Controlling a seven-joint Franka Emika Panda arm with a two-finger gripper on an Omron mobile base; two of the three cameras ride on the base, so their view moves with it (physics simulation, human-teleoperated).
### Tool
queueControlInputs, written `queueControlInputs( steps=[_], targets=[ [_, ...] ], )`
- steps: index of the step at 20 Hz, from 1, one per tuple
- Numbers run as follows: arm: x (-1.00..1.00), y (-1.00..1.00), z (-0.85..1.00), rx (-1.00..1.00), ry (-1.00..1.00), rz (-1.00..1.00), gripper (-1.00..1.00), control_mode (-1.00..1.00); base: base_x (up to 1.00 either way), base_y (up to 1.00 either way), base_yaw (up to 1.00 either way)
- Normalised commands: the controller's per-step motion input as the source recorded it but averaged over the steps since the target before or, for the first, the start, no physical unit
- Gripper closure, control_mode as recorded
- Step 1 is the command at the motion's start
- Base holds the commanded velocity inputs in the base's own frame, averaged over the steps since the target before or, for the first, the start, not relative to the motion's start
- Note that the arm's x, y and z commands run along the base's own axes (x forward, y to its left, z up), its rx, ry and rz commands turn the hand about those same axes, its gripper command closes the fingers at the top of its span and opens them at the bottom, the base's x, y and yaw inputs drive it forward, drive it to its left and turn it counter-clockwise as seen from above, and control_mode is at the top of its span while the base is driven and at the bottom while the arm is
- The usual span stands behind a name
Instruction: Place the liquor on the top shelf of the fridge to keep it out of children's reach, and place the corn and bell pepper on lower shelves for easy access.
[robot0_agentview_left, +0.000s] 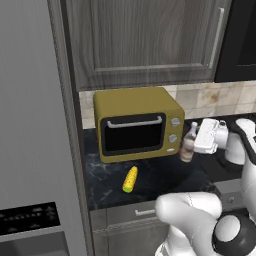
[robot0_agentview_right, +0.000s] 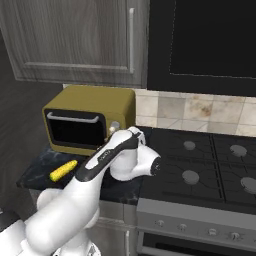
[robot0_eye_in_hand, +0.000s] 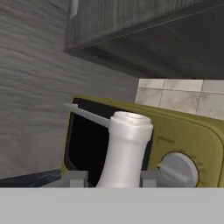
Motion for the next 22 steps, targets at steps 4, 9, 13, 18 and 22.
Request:
queueControlInputs(
  steps=[4, 9, 13, 18, 22],
  targets=[
    [-0.71, 0.22, 0.48, -0.2, 0.01, -0.14, 1.0, -1.0, 0.0, 0.0, 0.0],
    [-0.65, 0.39, 0.32, -0.17, 0.0, -0.23, 1.0, -1.0, 0.0, 0.0, 0.0],
    [-0.59, 0.55, 0.45, -0.11, 0.0, -0.27, 1.0, -1.0, 0.0, 0.0, 0.0],
    [-0.43, 0.41, 0.54, -0.01, 0.0, -0.21, 1.0, -1.0, 0.0, 0.0, 0.0],
    [-0.36, 0.16, 0.57, 0.0, 0.01, -0.07, 1.0, -1.0, 0.0, 0.0, 0.0]
  ],
)
